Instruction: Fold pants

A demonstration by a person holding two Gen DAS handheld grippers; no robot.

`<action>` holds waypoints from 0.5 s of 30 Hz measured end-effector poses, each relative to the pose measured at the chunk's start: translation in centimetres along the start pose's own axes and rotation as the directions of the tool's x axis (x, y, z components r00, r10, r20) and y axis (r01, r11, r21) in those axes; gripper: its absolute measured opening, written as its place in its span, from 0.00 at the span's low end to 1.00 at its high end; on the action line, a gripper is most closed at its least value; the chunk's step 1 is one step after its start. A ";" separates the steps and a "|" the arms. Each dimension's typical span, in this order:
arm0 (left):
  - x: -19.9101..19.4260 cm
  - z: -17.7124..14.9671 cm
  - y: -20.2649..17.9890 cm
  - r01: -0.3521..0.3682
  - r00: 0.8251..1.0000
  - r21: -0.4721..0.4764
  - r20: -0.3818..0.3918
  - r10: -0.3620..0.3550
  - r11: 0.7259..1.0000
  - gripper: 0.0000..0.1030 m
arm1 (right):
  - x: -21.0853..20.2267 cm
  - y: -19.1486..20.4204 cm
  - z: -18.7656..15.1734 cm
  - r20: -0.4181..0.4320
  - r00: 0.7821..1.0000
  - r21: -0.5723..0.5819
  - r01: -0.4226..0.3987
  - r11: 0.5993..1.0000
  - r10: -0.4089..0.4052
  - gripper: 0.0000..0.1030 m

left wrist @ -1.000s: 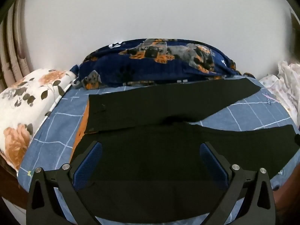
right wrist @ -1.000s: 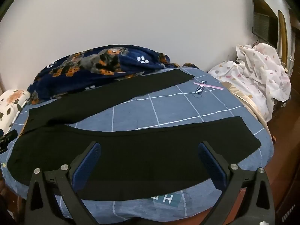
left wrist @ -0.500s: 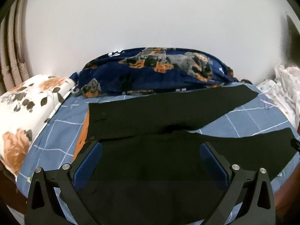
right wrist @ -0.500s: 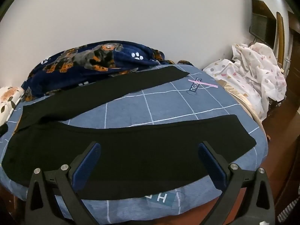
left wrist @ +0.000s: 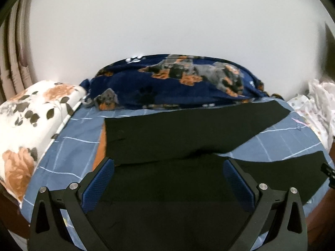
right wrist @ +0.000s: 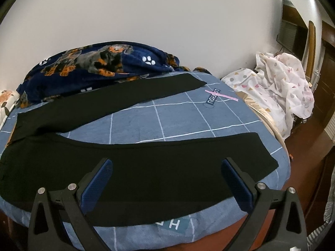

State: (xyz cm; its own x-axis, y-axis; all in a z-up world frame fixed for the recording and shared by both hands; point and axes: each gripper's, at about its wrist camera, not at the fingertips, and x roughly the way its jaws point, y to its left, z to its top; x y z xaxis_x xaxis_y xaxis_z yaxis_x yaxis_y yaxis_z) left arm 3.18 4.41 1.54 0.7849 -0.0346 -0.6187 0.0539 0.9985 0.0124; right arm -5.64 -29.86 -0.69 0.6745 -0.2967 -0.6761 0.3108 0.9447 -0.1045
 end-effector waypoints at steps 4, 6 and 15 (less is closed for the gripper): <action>0.8 0.6 1.1 -0.090 0.996 0.023 0.006 0.089 0.996 1.00 | 0.6 0.6 0.6 -0.009 1.000 -0.010 -0.012 1.000 0.011 1.00; 1.6 1.3 2.0 -0.129 0.991 0.036 -0.015 0.129 0.991 1.00 | 0.9 0.7 1.0 -0.012 1.000 -0.003 -0.028 1.000 0.028 1.00; 9.0 3.9 8.8 -0.033 0.981 0.024 -0.192 0.037 0.999 1.00 | 3.8 1.8 1.8 -0.075 0.992 0.026 -0.096 0.995 0.098 1.00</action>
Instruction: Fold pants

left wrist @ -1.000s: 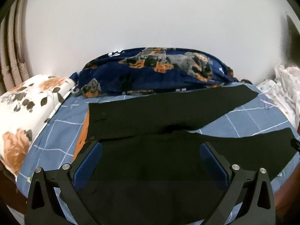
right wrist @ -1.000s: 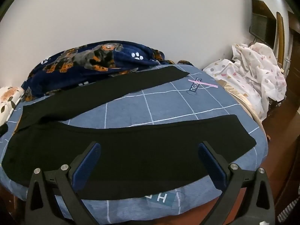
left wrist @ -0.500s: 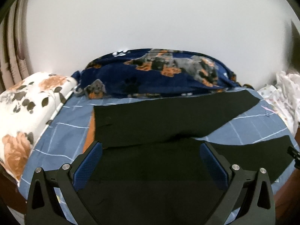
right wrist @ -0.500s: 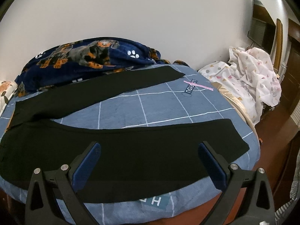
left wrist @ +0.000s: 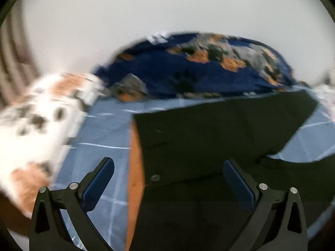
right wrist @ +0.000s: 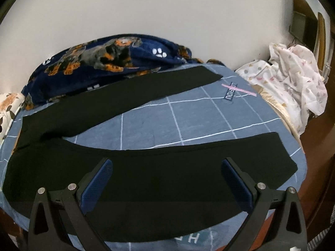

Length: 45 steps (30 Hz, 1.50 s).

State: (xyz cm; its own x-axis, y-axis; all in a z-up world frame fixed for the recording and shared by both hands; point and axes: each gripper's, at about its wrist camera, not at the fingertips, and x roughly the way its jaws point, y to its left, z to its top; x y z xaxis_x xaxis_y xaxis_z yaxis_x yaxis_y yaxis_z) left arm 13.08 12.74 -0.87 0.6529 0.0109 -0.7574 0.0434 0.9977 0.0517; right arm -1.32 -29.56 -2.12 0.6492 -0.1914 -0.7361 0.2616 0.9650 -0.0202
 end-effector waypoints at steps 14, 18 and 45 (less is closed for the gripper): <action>15.8 5.5 10.2 0.063 0.975 -0.090 -0.208 -0.081 0.994 0.62 | 4.5 1.6 -0.5 -0.114 0.993 -0.023 0.006 1.000 -0.008 1.00; 18.5 6.3 10.8 0.080 0.972 -0.089 -0.213 -0.097 0.993 0.62 | 5.3 1.5 -0.6 -0.143 0.990 -0.022 0.015 1.000 -0.018 1.00; -2.1 -3.0 1.4 0.344 0.925 -0.039 0.183 -0.332 0.938 0.09 | 14.5 11.0 12.8 -0.185 0.701 0.343 -0.610 0.714 0.688 0.92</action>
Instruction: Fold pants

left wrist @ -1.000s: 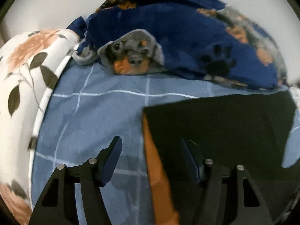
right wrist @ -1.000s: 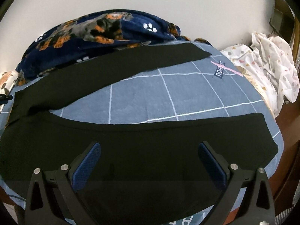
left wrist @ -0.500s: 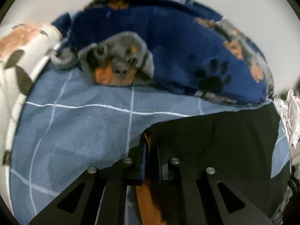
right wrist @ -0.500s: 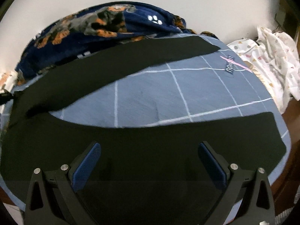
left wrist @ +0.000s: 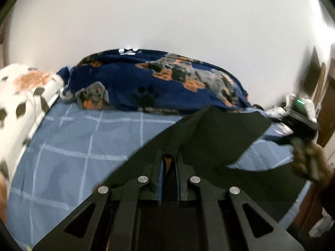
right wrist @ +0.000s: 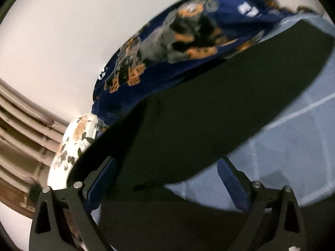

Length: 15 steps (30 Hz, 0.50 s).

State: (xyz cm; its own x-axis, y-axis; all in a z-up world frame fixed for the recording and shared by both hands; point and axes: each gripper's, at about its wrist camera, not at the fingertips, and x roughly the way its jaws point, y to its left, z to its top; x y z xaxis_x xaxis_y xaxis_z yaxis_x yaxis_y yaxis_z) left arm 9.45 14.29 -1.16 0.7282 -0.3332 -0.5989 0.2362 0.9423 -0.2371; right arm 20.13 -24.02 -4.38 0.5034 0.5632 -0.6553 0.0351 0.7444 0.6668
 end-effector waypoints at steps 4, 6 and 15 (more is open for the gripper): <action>-1.4 -2.7 -0.7 0.002 1.000 -0.058 -0.018 -0.003 0.998 0.09 | 4.2 -0.9 2.4 -0.048 0.995 0.108 -0.079 0.991 0.085 0.92; -1.8 -3.7 -0.6 0.003 0.999 -0.084 -0.035 -0.005 0.996 0.09 | 5.9 -1.3 3.5 -0.058 0.994 0.160 -0.079 0.984 0.089 0.92; -1.6 -4.9 0.2 -0.029 0.996 -0.125 -0.089 0.018 0.992 0.11 | 10.3 -3.6 5.2 -0.114 0.992 0.290 -0.023 0.957 0.059 0.07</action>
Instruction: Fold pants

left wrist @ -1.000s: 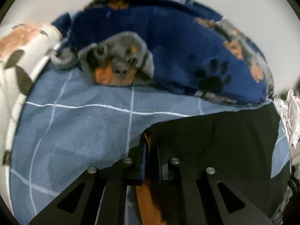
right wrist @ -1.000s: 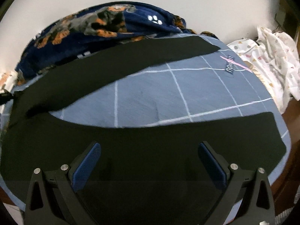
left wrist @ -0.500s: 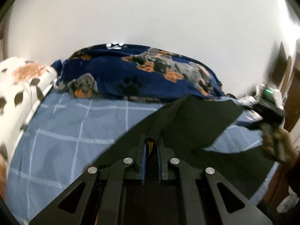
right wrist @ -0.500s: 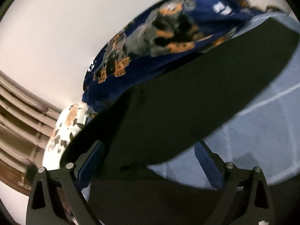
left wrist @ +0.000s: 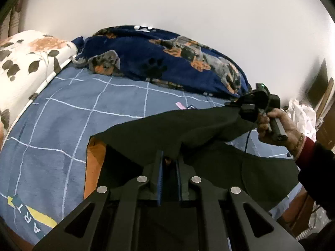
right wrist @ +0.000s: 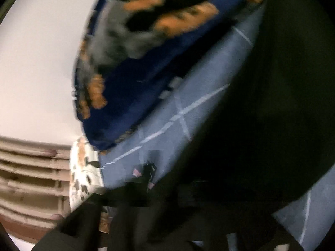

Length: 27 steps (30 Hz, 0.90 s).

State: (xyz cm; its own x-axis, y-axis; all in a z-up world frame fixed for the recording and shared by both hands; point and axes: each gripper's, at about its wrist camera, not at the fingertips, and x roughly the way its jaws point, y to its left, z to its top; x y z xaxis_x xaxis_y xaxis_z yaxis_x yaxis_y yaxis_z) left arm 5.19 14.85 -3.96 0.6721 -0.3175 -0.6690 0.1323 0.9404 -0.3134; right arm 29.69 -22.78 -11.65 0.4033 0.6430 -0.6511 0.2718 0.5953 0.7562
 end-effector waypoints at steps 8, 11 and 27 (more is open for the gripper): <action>-0.9 -0.7 2.5 -0.077 0.996 0.000 -0.055 0.076 0.997 0.11 | -8.0 -0.6 -10.0 0.077 0.995 -0.157 -0.048 0.986 0.061 0.06; -1.0 -1.8 2.9 -0.113 0.989 0.035 -0.093 0.116 0.993 0.12 | -9.8 -1.3 -14.5 0.072 0.996 -0.186 -0.037 0.982 0.051 0.06; -1.3 -6.8 4.4 -0.229 0.955 0.102 -0.168 0.244 0.968 0.15 | -8.8 -7.2 -25.3 -0.034 0.999 -0.138 0.037 0.990 -0.042 0.06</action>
State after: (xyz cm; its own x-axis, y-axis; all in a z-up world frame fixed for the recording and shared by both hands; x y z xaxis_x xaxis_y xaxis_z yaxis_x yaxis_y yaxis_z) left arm -0.08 18.54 -9.01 0.5518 -0.0942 -0.8286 0.0479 0.9955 -0.0814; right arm 2.08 -20.55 -12.98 0.3617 0.6336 -0.6840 0.1628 0.6794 0.7154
